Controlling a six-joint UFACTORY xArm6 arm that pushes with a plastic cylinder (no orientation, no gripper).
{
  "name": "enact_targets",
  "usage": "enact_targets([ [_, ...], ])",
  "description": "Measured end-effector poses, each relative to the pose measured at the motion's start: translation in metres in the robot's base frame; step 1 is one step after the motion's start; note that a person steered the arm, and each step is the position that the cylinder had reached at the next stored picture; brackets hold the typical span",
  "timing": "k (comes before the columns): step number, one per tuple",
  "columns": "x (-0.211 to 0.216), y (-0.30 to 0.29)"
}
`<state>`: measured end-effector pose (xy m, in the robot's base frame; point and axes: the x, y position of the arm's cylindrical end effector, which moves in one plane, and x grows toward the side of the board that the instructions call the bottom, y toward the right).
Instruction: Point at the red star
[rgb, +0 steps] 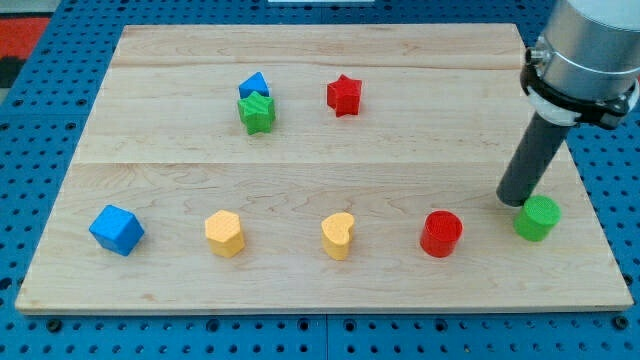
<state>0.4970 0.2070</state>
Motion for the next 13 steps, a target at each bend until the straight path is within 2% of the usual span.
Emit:
enact_targets([
  [2, 0.02, 0.003],
  [3, -0.006, 0.0],
  [5, -0.088, -0.049],
  [8, -0.181, -0.088],
  [10, -0.239, -0.141],
  [12, -0.251, -0.206],
  [13, -0.247, -0.218],
])
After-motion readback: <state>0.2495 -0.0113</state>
